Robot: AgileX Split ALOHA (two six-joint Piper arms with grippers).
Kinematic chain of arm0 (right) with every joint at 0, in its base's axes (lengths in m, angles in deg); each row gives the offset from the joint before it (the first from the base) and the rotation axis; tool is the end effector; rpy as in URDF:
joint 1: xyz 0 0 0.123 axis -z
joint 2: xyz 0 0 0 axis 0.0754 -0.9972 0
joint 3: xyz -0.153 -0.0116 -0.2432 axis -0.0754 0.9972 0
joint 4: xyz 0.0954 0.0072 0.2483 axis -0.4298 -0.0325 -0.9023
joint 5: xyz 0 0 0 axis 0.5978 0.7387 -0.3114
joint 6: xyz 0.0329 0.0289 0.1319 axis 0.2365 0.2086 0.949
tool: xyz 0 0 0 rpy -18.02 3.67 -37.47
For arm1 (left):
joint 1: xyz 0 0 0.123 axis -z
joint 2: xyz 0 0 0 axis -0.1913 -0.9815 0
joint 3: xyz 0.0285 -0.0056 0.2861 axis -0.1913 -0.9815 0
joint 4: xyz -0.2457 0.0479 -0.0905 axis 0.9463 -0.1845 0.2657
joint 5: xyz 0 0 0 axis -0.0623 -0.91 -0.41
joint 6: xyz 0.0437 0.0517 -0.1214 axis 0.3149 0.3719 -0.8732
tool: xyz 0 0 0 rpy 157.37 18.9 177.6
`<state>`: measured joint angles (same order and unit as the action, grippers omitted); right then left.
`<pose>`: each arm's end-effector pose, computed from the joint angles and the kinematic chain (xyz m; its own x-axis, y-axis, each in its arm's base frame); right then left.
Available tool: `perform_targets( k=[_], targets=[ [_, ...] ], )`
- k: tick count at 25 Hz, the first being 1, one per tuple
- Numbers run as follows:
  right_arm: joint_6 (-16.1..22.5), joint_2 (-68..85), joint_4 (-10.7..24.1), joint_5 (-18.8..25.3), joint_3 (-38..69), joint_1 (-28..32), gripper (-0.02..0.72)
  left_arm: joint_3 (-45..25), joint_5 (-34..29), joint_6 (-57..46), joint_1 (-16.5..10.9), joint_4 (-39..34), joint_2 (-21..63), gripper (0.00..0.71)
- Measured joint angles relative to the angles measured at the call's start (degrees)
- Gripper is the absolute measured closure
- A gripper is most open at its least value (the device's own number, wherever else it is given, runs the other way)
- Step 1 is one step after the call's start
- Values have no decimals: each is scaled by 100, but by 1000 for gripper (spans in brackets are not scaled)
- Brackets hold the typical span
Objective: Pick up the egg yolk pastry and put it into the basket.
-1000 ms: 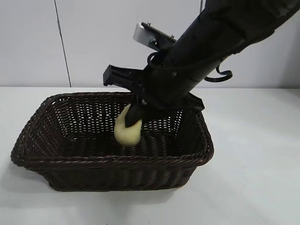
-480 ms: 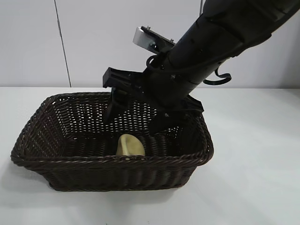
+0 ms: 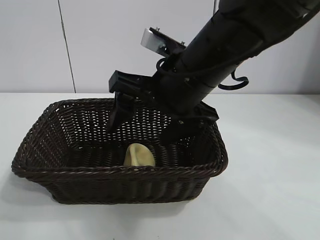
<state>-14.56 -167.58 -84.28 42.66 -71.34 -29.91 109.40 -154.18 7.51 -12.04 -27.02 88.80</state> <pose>0.3187 0.2645 0.1636 -0.8789 -0.1487 -0.4533 -0.3654 0.8208 0.4391 0.0434 0.0048 0.2512 -0.5102 -0.0202 -0.8598 -0.0485 0.9988 0.0053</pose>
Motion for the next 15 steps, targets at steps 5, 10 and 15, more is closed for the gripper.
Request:
perform_targets(
  k=[5,10,15],
  targets=[
    [12,196,30,584,-655,0,38,0,0,0,0,0,0,58],
    [154,269,280,977,-1081,0,38,0,0,0,0,0,0,58],
    [956,269,1223,1421,-1107,122,42,0,0,0,0,0,0,58]
  ],
)
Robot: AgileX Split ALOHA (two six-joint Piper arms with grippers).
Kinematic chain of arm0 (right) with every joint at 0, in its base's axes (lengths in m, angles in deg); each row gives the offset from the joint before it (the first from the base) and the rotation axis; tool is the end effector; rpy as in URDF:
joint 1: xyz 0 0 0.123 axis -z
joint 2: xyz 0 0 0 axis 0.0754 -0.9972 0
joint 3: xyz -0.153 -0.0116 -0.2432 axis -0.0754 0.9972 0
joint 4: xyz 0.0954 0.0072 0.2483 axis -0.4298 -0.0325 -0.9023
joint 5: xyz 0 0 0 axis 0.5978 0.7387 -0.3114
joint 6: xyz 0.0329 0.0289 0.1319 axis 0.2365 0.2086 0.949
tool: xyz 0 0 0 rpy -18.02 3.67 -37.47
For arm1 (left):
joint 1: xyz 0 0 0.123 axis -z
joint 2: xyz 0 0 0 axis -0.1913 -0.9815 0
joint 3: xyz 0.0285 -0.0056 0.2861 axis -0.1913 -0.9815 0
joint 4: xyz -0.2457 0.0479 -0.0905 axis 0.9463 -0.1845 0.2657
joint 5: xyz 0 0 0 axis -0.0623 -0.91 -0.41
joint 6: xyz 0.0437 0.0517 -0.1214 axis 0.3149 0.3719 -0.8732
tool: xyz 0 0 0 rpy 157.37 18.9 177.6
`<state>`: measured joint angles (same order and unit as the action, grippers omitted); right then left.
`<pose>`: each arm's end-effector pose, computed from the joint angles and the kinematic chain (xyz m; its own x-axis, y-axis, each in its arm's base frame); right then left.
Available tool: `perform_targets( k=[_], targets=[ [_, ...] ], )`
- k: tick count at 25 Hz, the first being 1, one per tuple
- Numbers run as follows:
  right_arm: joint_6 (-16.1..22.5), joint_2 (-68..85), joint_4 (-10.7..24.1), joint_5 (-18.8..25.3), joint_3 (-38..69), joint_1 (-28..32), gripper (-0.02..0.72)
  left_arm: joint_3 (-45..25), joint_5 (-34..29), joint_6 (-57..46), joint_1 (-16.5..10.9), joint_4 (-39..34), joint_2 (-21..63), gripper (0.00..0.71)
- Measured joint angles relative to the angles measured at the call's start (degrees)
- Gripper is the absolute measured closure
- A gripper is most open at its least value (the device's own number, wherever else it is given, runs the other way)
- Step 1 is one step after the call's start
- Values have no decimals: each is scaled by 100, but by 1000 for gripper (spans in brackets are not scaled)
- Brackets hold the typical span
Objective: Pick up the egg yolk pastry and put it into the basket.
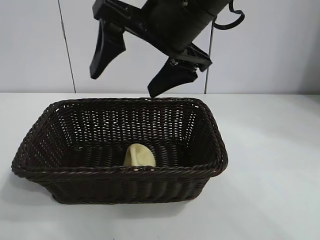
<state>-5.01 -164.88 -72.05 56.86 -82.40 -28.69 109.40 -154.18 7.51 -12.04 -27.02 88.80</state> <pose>0.3274 0.2605 0.2243 -0.8645 -0.2195 -0.4521 -0.4147 0.8197 0.3950 0.0434 0.0048 0.2512 -0.5102 -0.0202 -0.8598 -0.0485 0.9988 0.0053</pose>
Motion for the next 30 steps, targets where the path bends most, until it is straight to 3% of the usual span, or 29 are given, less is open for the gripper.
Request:
perform_targets(
  k=[3,6,15,23,30],
  targets=[
    [466,0,668,422,0,345,60,0,0,0,0,0,0,58],
    [628,0,1174,837,-22,937,62,0,0,0,0,0,0,58],
    [688,0,2041,1845,-474,2692,62,0,0,0,0,0,0,58],
    [643,0,2580,2694,-539,3162,62,0,0,0,0,0,0,58],
    [454,140,2623,2792,-541,3162,62,0,0,0,0,0,0,58]
  ],
)
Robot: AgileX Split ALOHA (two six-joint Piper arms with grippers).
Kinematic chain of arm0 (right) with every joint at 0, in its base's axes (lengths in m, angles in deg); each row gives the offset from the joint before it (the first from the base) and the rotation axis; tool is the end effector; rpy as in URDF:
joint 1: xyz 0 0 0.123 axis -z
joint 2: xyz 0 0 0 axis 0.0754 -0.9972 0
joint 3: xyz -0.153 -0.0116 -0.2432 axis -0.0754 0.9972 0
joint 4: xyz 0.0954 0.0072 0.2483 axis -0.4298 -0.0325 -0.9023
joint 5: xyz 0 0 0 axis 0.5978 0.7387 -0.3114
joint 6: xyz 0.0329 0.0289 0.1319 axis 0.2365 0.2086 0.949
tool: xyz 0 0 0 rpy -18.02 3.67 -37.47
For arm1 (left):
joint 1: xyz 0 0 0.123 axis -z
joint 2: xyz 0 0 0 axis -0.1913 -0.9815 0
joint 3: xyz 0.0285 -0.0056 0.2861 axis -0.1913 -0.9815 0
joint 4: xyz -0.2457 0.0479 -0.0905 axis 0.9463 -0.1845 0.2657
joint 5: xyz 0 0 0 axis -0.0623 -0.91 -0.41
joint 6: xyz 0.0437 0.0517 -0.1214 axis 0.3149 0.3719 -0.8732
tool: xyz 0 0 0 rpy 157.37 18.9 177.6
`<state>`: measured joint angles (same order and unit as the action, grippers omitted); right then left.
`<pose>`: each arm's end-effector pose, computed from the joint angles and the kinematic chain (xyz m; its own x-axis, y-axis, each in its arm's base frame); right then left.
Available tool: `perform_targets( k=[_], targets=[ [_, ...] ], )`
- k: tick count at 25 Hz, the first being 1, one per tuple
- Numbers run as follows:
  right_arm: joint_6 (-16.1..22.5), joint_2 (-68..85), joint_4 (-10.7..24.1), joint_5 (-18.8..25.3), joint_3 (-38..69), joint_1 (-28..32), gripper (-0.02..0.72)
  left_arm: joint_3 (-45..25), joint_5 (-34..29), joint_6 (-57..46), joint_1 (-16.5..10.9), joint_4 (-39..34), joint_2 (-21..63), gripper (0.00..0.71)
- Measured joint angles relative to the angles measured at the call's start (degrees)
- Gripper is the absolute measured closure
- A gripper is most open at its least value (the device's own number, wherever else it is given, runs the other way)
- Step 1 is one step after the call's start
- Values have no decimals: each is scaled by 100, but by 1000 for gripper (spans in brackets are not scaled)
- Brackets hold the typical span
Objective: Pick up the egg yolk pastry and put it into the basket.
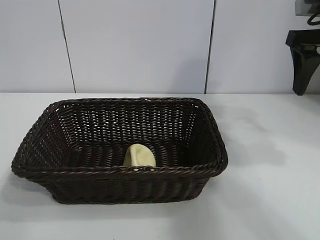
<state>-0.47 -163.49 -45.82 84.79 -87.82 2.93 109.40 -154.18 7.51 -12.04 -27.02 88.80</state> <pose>0.3645 0.0078 0.2314 -0.9869 0.0101 -0.1612 0.0105 0.9999 -0.0015 0.0434 0.0048 0.2512 -0.5102 -0.0202 -0.8598 -0.0485 0.9988 0.0053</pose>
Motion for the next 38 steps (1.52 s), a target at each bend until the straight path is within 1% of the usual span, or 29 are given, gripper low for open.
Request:
perform_targets(
  k=[5,11,21,24,29,34,38],
  targets=[
    [-5,653,0,6,122,0,62,0,0,0,0,0,0,58],
    [-11,2159,-43,87,887,0,62,0,0,0,0,0,0,58],
    [-132,4875,-43,148,3048,0,62,0,0,0,0,0,0,58],
    [-149,5621,39,108,3683,0,62,0,0,0,0,0,0,58],
    [-156,6791,47,74,4588,0,62,0,5,0,0,0,0,58],
    [-158,7648,51,-185,5244,0,63,0,5,0,0,0,0,58],
    [-156,7902,53,-716,5431,0,63,0,5,0,0,0,0,58]
  ],
)
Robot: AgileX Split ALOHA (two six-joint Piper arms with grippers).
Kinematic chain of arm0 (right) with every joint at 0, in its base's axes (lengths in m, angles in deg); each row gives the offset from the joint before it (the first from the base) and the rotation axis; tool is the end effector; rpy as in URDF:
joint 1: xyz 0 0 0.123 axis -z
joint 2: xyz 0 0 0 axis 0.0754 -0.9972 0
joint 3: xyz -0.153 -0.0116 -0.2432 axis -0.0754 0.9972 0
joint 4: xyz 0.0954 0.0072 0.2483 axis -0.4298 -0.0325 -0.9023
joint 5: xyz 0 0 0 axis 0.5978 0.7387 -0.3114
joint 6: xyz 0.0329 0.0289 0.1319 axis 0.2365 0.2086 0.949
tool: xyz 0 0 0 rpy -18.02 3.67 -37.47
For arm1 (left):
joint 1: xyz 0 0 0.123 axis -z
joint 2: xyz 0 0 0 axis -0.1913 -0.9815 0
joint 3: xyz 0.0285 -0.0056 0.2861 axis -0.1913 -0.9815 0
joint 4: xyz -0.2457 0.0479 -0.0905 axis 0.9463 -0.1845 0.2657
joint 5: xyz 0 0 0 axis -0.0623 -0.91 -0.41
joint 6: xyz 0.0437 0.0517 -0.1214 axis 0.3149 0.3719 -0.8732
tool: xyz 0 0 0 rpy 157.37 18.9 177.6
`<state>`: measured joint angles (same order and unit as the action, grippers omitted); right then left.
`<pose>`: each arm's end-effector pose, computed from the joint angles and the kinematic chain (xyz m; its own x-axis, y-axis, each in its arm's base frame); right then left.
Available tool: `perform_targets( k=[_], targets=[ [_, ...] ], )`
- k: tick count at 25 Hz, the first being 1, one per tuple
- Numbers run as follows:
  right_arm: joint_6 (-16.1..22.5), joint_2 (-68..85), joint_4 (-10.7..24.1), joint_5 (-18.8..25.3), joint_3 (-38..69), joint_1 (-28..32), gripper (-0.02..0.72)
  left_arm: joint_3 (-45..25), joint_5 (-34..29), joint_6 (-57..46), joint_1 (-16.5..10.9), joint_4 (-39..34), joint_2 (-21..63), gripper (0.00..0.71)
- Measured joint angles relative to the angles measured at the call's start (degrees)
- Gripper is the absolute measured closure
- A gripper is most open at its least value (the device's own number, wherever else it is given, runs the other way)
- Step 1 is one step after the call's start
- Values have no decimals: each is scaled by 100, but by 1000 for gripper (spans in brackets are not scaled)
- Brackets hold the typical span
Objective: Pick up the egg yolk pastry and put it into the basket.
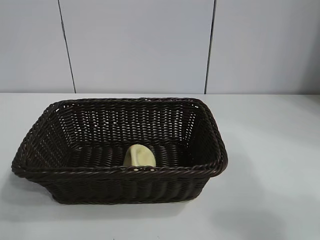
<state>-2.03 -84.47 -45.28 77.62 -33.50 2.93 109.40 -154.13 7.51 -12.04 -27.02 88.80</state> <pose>0.0877 -0.0001 0.2296 -0.7529 -0.0167 -0.6579 -0.0131 0.9999 -0.0103 0.0435 0.0048 0.2513 -0.5094 -0.0202 -0.8603 -0.0485 0.9988 0.0053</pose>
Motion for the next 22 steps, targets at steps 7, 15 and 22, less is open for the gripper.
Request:
perform_targets(
  k=[7,15,22],
  targets=[
    [5,11,5,-84,66,0,64,0,0,0,0,0,0,58],
    [5,1468,5,-94,71,0,63,0,0,0,0,0,0,58],
    [5,1999,-1,-71,51,-16,63,0,0,0,0,0,0,58]
  ],
)
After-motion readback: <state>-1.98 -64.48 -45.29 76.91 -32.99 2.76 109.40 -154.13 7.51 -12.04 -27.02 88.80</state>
